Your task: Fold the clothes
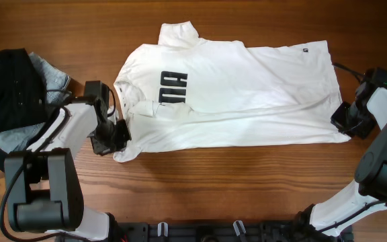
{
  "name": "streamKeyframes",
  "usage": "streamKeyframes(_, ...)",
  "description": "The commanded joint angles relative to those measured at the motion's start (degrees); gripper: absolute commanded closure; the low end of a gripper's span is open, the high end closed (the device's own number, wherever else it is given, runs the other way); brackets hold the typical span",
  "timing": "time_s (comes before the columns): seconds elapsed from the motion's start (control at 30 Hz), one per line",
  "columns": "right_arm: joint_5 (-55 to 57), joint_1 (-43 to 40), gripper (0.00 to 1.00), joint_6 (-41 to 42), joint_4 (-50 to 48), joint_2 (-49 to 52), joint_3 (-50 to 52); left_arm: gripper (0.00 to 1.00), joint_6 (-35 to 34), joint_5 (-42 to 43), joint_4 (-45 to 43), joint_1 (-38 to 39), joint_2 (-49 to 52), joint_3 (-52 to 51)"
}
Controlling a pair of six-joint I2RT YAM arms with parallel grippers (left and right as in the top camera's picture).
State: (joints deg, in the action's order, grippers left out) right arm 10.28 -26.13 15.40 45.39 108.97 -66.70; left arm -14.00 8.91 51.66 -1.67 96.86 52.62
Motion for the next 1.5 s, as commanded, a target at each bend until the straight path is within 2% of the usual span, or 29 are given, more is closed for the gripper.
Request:
streamKeyframes(0.0,-1.31,0.02,0.96,1.07,-0.35,1.40,-0.57,0.96,0.00,-0.33,0.00,-0.33,-0.11,-1.40)
streamKeyframes(0.2,-1.36,0.02,0.96,1.09,-0.35,1.40,-0.52,0.96,-8.92,-13.75,0.37,-0.98,-0.13,0.46)
streamKeyframes(0.3,-1.36,0.02,0.96,1.11,-0.33,1.40,-0.52,0.96,-10.45,-14.10,0.48,-1.99,-0.13,4.11)
streamKeyframes(0.37,-1.33,0.02,0.96,1.09,-0.35,1.40,-0.52,0.96,-9.16,-10.32,1.99,-1.97,-0.15,6.05)
streamKeyframes(0.4,-1.33,0.02,0.96,1.11,-0.39,1.40,-0.52,0.96,-5.66,-4.31,2.75,-1.92,-0.17,6.73)
streamKeyframes(0.43,-1.33,0.02,0.95,1.11,-0.50,1.40,-0.52,0.86,-3.26,0.48,3.39,-1.92,-0.17,6.75)
streamKeyframes(0.47,-1.33,0.02,0.95,1.11,-0.57,1.40,-0.52,0.68,-2.43,3.72,4.22,-1.92,-0.17,6.75)
streamKeyframes(0.5,-1.33,0.02,0.94,1.11,-0.57,1.40,-0.52,0.61,-2.16,5.77,5.16,-1.92,-0.17,6.75)
streamKeyframes(0.6,-1.33,0.02,0.95,1.09,-0.57,1.40,-0.46,0.59,3.17,9.40,6.32,-1.92,-0.17,6.75)
streamKeyframes(0.77,-2.45,0.02,0.94,1.11,-0.57,1.40,-0.46,0.59,4.44,9.77,5.84,-1.92,-0.17,6.75)
streamKeyframes(0.9,-2.43,0.02,0.94,1.07,-0.61,1.40,-0.46,0.62,6.82,13.22,5.81,-1.92,-0.17,6.75)
streamKeyframes(1.07,-2.45,0.02,0.95,1.07,-0.55,1.40,-0.46,0.62,5.77,9.51,3.69,-1.92,-0.09,5.92)
streamKeyframes(1.13,-2.43,0.02,0.95,1.07,-0.55,1.40,-0.46,0.74,5.46,8.37,0.31,-1.92,-0.09,4.39)
streamKeyframes(1.17,-2.40,0.02,0.95,1.05,-0.55,1.40,-0.46,0.88,4.31,8.35,-1.68,-1.92,-0.09,3.43)
streamKeyframes(1.2,-2.36,0.02,0.95,0.98,-0.55,1.40,-0.46,0.94,3.50,8.35,-2.93,-1.92,-0.09,2.80)
streamKeyframes(1.27,-1.77,0.00,0.96,-1.01,-0.57,1.40,-0.46,0.96,3.04,7.52,-4.79,-1.92,-0.09,1.79)
streamKeyframes(1.37,-1.31,0.00,0.96,-0.79,-0.57,1.40,-0.46,0.96,0.68,1.22,-5.25,-1.92,-0.09,1.18)
streamKeyframes(1.47,-1.31,0.00,0.96,-0.81,-0.55,1.40,-0.46,0.96,0.26,0.96,-4.98,-1.92,-0.09,1.05)
